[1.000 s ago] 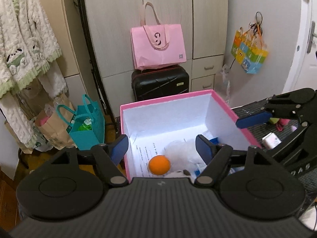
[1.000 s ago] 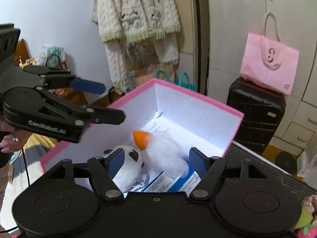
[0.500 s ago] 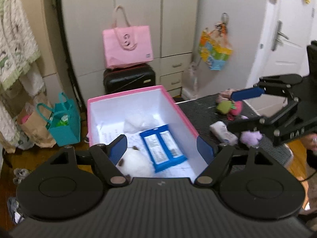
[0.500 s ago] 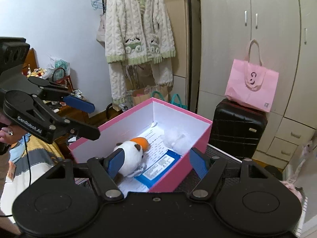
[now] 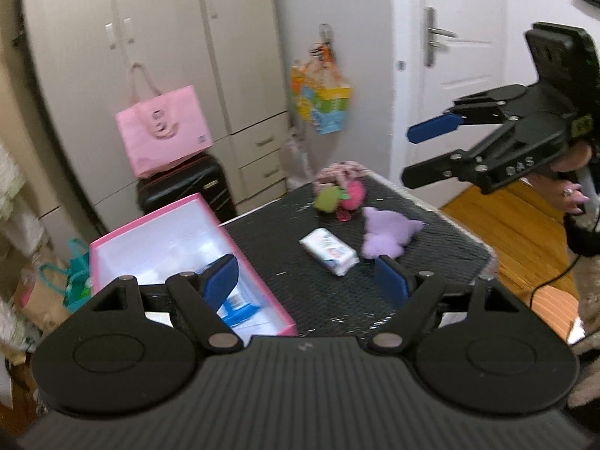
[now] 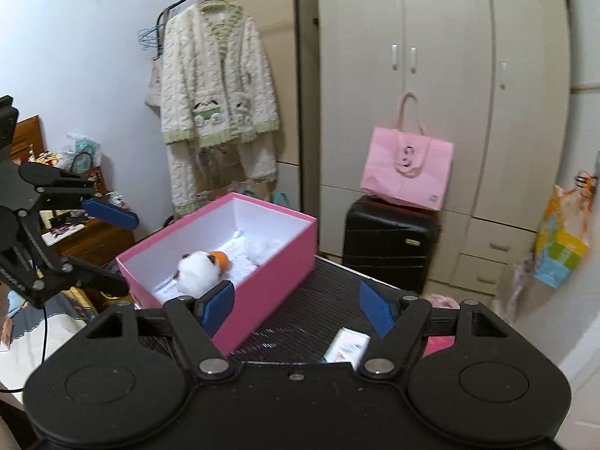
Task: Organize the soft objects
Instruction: 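Withdraw both grippers from the box toward the lavender plush, then close both grippers on the lavender plush from either side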
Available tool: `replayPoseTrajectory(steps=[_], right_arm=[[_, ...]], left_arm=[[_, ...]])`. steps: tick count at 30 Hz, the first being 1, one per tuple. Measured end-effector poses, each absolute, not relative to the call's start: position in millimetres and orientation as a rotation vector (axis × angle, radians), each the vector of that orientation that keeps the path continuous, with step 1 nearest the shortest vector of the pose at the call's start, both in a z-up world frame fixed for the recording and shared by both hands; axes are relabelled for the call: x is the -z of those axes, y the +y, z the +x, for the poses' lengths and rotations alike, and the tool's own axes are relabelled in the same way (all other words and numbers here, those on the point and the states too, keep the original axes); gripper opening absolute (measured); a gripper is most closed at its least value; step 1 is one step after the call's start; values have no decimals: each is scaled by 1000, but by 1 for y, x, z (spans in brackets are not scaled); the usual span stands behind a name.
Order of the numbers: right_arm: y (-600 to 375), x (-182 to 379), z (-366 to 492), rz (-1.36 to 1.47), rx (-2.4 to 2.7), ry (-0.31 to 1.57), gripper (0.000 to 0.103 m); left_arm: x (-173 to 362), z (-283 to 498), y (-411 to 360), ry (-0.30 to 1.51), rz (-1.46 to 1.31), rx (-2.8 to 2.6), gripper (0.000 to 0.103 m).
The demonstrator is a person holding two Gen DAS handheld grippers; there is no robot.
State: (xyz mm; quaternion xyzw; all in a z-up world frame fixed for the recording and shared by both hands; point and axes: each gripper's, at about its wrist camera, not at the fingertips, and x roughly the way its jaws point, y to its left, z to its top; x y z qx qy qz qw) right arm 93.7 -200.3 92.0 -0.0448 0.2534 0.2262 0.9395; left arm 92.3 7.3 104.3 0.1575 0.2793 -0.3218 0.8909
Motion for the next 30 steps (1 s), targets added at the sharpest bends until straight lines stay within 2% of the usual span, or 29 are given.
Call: replayPoseTrajectory(steps=[14, 30], right_arm=[[-264, -50, 69, -74, -393, 544, 78], [-287, 38, 98, -169, -431, 620, 78]], left_arm=[[-72, 97, -72, 653, 352, 858, 80], [-6, 148, -105, 732, 212, 794, 79]])
